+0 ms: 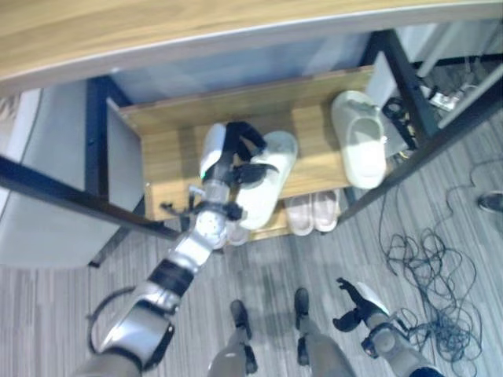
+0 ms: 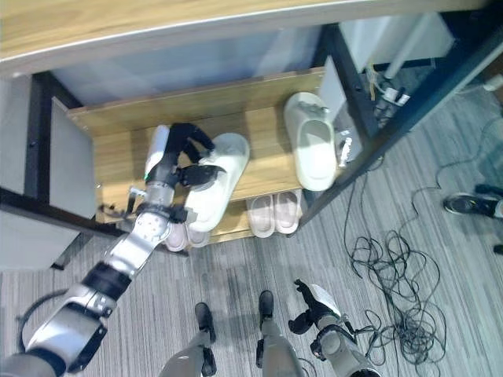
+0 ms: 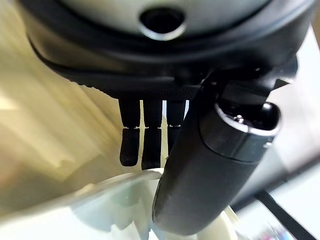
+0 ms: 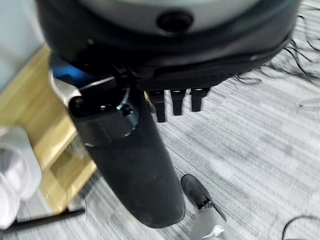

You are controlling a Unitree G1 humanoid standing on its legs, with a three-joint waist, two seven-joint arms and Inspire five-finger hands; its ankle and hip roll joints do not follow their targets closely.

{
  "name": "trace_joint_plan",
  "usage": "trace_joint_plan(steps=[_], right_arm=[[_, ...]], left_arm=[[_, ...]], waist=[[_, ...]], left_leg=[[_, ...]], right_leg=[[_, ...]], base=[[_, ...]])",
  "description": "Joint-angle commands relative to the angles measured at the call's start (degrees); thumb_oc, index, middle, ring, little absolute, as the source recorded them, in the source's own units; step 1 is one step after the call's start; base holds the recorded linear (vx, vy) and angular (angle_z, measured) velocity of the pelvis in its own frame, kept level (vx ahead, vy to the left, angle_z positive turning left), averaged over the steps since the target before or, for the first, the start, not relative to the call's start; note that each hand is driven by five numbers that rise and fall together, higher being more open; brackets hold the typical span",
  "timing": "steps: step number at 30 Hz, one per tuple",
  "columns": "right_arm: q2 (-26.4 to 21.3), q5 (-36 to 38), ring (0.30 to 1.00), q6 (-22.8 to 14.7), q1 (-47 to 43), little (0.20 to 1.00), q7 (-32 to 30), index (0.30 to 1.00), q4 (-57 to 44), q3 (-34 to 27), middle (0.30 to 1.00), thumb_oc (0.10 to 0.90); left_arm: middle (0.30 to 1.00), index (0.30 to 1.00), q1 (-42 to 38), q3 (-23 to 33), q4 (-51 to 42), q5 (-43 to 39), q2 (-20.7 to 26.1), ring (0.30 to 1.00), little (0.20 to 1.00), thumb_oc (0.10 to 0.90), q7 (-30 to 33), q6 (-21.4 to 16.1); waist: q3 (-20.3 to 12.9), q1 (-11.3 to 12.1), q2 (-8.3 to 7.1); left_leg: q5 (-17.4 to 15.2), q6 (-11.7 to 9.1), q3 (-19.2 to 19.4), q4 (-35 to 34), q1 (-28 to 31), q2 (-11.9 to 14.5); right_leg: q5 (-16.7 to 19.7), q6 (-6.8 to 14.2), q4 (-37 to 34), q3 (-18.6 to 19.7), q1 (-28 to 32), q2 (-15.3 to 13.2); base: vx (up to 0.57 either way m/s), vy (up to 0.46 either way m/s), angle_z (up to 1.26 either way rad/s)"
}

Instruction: Arrange the slippers neatly on the shoe rack.

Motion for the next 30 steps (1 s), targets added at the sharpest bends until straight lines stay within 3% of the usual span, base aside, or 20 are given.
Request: trace_joint_plan(steps=[1, 12, 13, 16, 17, 18, 24, 30], right_arm=[[-2.64, 2.08, 0.9, -1.67, 3.93, 0.9, -2.03, 0.9, -3.0, -0.03, 0.9, 0.8], [-2.0, 2.14, 0.9, -2.12, 4.61, 0.9, -2.23, 0.9, -3.08, 0.56, 0.9, 0.8], [-2.11, 2.15, 0.9, -2.13, 4.87, 0.9, -2.12, 0.9, -3.51, 0.56, 0.9, 0.8], [-2.99, 2.78, 0.9, -1.79, 4.52, 0.9, -1.86, 0.9, -3.95, 0.09, 0.9, 0.8], [-4.38, 0.98, 0.9, -0.75, 3.55, 0.9, -1.59, 0.9, -7.04, 1.06, 0.9, 0.8], [-3.03, 3.22, 0.9, -1.68, 4.42, 0.9, -0.82, 0.9, -3.57, 1.34, 0.9, 0.8], [-1.23, 4.63, 0.9, -1.74, 1.44, 0.9, -2.52, 0.9, 7.01, 2.15, 0.9, 0.8], [-2.07, 4.66, 0.9, -1.89, 1.46, 0.9, -2.35, 0.9, 4.5, 2.1, 0.9, 0.8]], left_arm=[[0.3, 0.3, -9.38, 0.17, 0.63, -2.78, -2.15, 0.3, 0.3, 0.4, 2.4, -5.19], [0.3, 0.3, -12.24, -0.59, 2.61, -2.55, -1.09, 0.3, 0.3, 0.4, 3.11, -4.74], [0.9, 0.9, -12.94, -0.51, 3.2, -2.38, -0.14, 0.9, 0.9, 0.8, 3.25, -4.6], [0.9, 0.9, -13.04, 0.43, 3.2, -2.41, -0.58, 0.9, 0.9, 0.8, 3.64, -4.43], [0.9, 0.9, -14.12, -6.13, 13.32, 3.15, 0.02, 0.9, 0.9, 0.8, 0.34, -1.94], [0.3, 0.3, -17.28, -4.73, 10.92, 1.66, 0.86, 0.3, 0.3, 0.4, 3.01, -2.64], [0.3, 0.3, -20.84, -1.58, 10.7, -4.4, 2.88, 0.3, 0.3, 0.4, 4.45, -4.1], [0.3, 0.3, -23.01, -1.61, 13.24, -5.59, 4.4, 0.3, 0.3, 0.4, 4.5, -3.96]], waist=[[-4.06, -0.63, 0.01], [-4.67, -0.99, -0.15], [-4.77, -1.09, -0.2], [-3.98, -1.59, 0.22], [-3.96, -1.48, 0.39], [-3.17, -1.51, 0.26], [-4.29, -1.35, 0.68], [-4.73, -1.77, 0.74]], left_leg=[[-3.43, -3.35, -2.94, -0.46, 0.63, 1.9], [-3.7, -3.29, -2.97, -0.46, 0.54, 1.99], [-3.66, -3.32, -2.85, -0.46, 0.53, 2.06], [-3.65, -3.47, -2.9, -0.46, 0.63, 1.97], [-3.69, -3.52, -2.82, -0.46, 0.68, 2.48], [-3.54, -3.68, -2.68, -0.46, 0.81, 2.56], [-3.17, -3.69, -3.25, -0.46, 0.21, 2.12], [-3.07, -3.72, -3.3, -0.46, -0.42, 2.18]], right_leg=[[-4.37, 6.7, -0.13, -0.49, -1.48, -4.36], [-4.36, 6.7, -0.13, -0.36, -1.79, -4.06], [-4.33, 6.71, -0.13, -0.28, -1.9, -3.98], [-4.1, 6.86, -0.05, 0.25, -2.39, -4.29], [-4.66, 6.59, 0.01, 0.81, -2.39, -3.76], [-4.6, 6.7, -0.02, 0.76, -2.07, -3.86], [-4.2, 6.6, -0.13, 0.11, -2.3, -3.89], [-4.12, 6.61, -0.13, 0.27, -3.15, -3.66]], base=[[0.01, 0.004, -0.07], [0.01, 0.002, -0.04], [0.01, 0.003, -0.04], [0.04, -0.302, -0.02], [-0.01, 0.021, -0.13], [0.01, -0.016, -0.13], [0.0, -0.004, -0.03], [0.0, -0.001, -0.01]])
